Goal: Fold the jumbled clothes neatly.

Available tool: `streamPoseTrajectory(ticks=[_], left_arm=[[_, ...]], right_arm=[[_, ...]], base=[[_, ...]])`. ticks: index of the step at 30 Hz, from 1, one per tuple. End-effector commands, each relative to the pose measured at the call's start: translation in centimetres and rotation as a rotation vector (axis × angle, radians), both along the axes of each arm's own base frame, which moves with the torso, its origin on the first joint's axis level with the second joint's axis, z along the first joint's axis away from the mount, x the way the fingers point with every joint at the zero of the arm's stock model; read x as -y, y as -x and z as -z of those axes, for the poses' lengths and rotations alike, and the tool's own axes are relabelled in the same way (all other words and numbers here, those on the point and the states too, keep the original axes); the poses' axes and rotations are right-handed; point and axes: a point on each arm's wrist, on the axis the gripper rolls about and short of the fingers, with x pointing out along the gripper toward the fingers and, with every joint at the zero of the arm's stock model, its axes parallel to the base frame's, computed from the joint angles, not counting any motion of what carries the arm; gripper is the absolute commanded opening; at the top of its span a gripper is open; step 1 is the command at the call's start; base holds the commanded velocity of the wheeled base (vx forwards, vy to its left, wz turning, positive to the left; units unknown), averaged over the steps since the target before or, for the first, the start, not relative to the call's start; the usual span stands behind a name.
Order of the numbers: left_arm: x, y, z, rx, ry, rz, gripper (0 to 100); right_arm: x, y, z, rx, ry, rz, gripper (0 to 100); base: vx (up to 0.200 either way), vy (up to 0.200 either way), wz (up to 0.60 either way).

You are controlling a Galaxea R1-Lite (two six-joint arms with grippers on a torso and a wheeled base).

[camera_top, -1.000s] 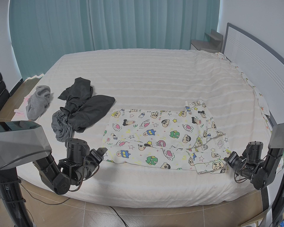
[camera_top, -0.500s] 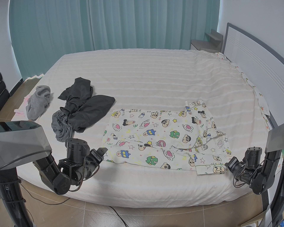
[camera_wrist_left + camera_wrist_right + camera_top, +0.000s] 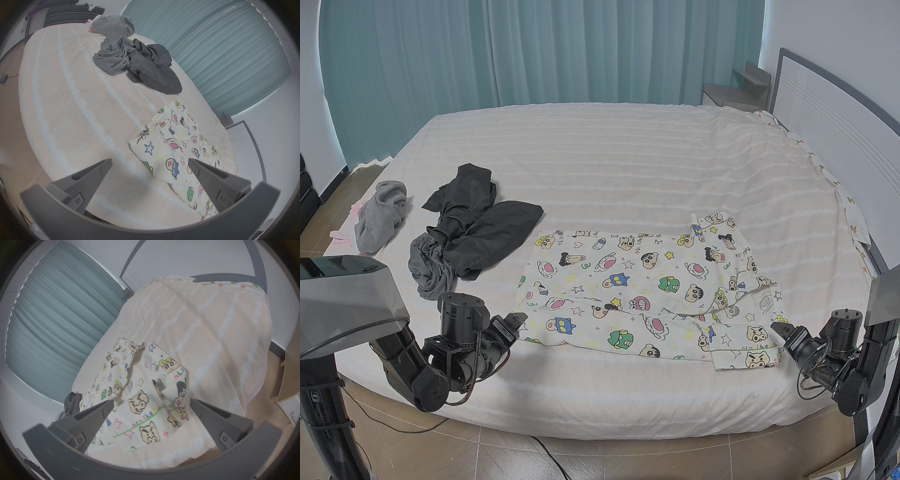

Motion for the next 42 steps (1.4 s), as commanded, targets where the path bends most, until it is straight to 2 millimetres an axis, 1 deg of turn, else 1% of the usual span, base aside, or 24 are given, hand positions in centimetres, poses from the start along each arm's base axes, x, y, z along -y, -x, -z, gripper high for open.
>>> streamPoseTrajectory(ticks=[1, 4, 7, 12, 13, 15, 19, 21, 22, 23, 25, 26, 27, 29, 30, 31, 32, 33, 34, 35, 36, 37, 39, 42], left_arm=[[0.0, 0.0, 0.0, 0.0, 0.0, 0.0, 100], [0.0, 0.0, 0.0, 0.0, 0.001, 0.002, 100], [0.0, 0.0, 0.0, 0.0, 0.002, 0.003, 100], [0.0, 0.1, -0.1, 0.0, 0.004, 0.006, 100], [0.0, 0.1, -0.1, 0.0, 0.004, 0.006, 100], [0.0, 0.1, -0.1, 0.0, 0.004, 0.007, 100], [0.1, 0.2, -0.2, 0.003, 0.005, 0.009, 100], [0.1, 0.3, -0.1, -0.003, 0.004, 0.014, 100], [0.1, 0.3, -0.1, -0.003, 0.004, 0.014, 100], [0.1, 0.5, -0.1, -0.005, 0.006, 0.02, 100], [0.3, 0.6, -0.2, -0.004, 0.007, 0.026, 100], [0.3, 0.7, -0.3, -0.004, 0.006, 0.026, 100], [0.3, 0.8, -0.3, -0.004, 0.007, 0.029, 100], [0.3, 0.8, -0.3, -0.004, 0.007, 0.029, 100], [0.3, 0.8, -0.4, -0.001, 0.008, 0.029, 100], [0.3, 0.8, -0.4, -0.001, 0.009, 0.028, 100], [0.4, 0.8, -0.4, -0.001, 0.009, 0.03, 100], [0.4, 0.8, -0.4, -0.003, 0.008, 0.03, 100], [0.4, 0.8, -0.4, -0.001, 0.009, 0.03, 100], [0.4, 0.8, -0.4, -0.001, 0.009, 0.03, 100], [0.4, 0.8, -0.4, -0.001, 0.009, 0.03, 100], [0.5, 0.8, -0.4, 0.0, 0.01, 0.036, 100], [0.7, 0.9, -0.5, 0.001, 0.013, 0.042, 100], [1.0, 1.1, -0.4, -0.005, 0.009, 0.054, 100]], right_arm=[[-0.1, 0.3, -2.5, 0.107, 0.019, -0.012, 100], [-0.4, -0.1, -3.3, 0.151, 0.041, -0.042, 100], [-1.7, -0.4, -2.9, 0.144, 0.035, -0.104, 100], [-3.1, -1.9, -1.0, 0.113, 0.033, -0.153, 100], [-3.1, -1.9, -1.0, 0.113, 0.033, -0.153, 100], [-3.5, -2.8, 0.7, 0.075, 0.036, -0.164, 100], [-3.3, -4.3, 2.2, 0.065, 0.037, -0.15, 100], [-3.0, -5.1, 2.5, 0.079, 0.037, -0.138, 100], [-3.0, -5.1, 2.5, 0.079, 0.037, -0.138, 100], [-2.8, -6.4, 2.2, 0.125, 0.037, -0.127, 100], [-2.8, -7.0, 1.5, 0.164, 0.032, -0.127, 100], [-2.9, -7.0, 0.7, 0.189, 0.031, -0.13, 100], [-3.0, -6.9, 0.0, 0.207, 0.029, -0.134, 100], [-3.0, -6.9, 0.0, 0.207, 0.029, -0.134, 100], [-3.0, -6.7, -1.5, 0.25, 0.016, -0.14, 100], [-2.9, -6.6, -2.0, 0.266, 0.012, -0.136, 100], [-2.9, -6.5, -2.1, 0.269, 0.01, -0.135, 100], [-2.5, -6.1, -3.2, 0.295, 0.01, -0.122, 100], [-2.4, -5.9, -3.6, 0.303, 0.01, -0.117, 100], [-1.8, -5.4, -4.6, 0.327, 0.012, -0.1, 100], [-1.7, -5.4, -4.7, 0.33, 0.012, -0.099, 100], [-1.0, -4.9, -5.7, 0.356, 0.011, -0.082, 100], [-0.6, -4.8, -6.1, 0.367, 0.01, -0.074, 100], [-0.5, -4.8, -6.2, 0.368, 0.002, -0.067, 100]], base=[[0.0, 0.0, 0.0], [0.0, 0.0, 0.0], [0.0, 0.0, 0.0], [0.0, 0.0, 0.0], [0.0, 0.0, 0.0], [0.0, 0.0, 0.0], [0.0, 0.0, 0.0], [0.0, 0.0, 0.0], [0.0, 0.0, 0.0], [0.0, 0.0, 0.0], [0.0, 0.0, 0.0], [0.0, 0.0, 0.0], [0.0, 0.0, 0.0], [0.0, 0.0, 0.0], [0.0, 0.0, 0.0], [0.0, 0.0, 0.0], [0.0, 0.0, 0.0], [0.0, 0.0, 0.0], [0.0, 0.0, 0.0], [0.0, 0.0, 0.0], [0.0, 0.0, 0.0], [0.0, 0.0, 0.0], [0.1, 0.0, 0.0], [0.2, 0.0, 0.0]])
